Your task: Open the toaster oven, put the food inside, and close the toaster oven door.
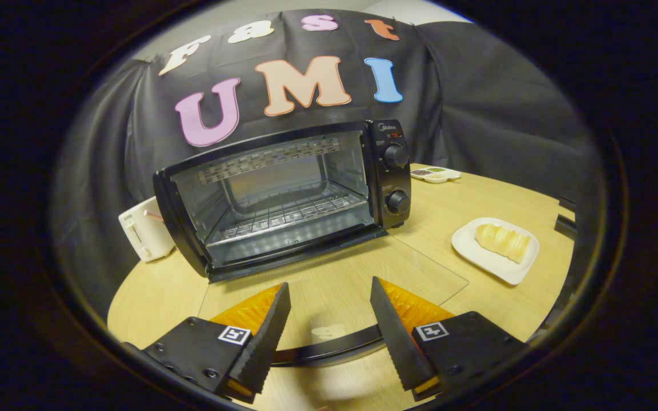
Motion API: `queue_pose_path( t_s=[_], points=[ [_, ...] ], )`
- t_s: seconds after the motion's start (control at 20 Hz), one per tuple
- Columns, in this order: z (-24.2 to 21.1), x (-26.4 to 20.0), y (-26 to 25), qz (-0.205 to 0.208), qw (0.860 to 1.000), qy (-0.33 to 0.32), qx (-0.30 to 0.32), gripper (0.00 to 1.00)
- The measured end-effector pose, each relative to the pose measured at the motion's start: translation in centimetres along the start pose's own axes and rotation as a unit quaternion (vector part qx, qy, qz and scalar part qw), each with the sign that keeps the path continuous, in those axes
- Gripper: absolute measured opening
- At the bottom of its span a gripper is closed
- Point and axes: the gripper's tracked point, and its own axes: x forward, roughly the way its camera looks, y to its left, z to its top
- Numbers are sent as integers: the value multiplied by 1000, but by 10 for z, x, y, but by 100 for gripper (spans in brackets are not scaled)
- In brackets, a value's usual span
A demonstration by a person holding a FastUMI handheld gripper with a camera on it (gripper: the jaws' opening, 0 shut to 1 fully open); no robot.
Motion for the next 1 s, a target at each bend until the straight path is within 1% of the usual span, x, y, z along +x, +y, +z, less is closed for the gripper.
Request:
queue_pose_path(
  t_s=[0.1,0.15,0.4,0.6,0.8,0.9,1.0],
  points=[
    [-1,2,1,-15,999,18,-36,88],
    [0,1,0,-21,999,25,-41,88],
    [6,3,-6,-41,997,68,-19,87],
    [17,3,-22,-59,993,95,24,86],
    [47,1,-81,-105,989,87,60,86],
    [57,-2,-125,-142,984,89,67,86],
    [63,-5,-168,-179,978,95,60,86]
  ],
)
